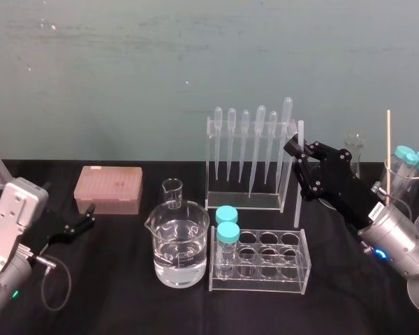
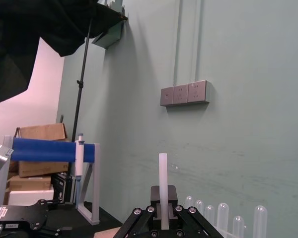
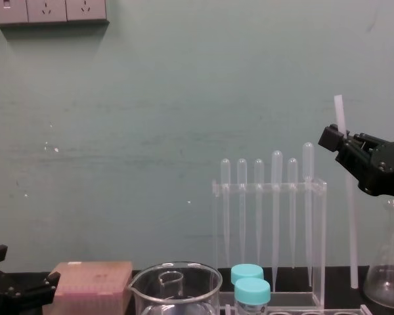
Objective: Pick up the stirring rod with one hand, then place it down.
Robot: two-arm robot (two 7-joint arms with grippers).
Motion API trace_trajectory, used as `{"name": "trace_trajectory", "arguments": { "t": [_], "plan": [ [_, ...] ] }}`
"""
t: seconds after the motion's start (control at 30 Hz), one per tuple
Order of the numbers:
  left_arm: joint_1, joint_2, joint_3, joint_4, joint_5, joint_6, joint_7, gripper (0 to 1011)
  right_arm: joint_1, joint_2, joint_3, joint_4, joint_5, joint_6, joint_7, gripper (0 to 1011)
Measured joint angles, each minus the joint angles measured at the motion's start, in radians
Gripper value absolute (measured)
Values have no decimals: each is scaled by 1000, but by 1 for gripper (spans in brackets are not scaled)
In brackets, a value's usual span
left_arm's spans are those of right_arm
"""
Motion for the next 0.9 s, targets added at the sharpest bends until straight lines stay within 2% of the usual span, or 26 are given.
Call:
{"name": "trace_trajectory", "arguments": {
  "t": [0.9],
  "plan": [
    [0, 0, 0, 0, 0, 0, 0, 1000, 0, 0, 0, 0, 0, 0, 0, 67]
  ]
}}
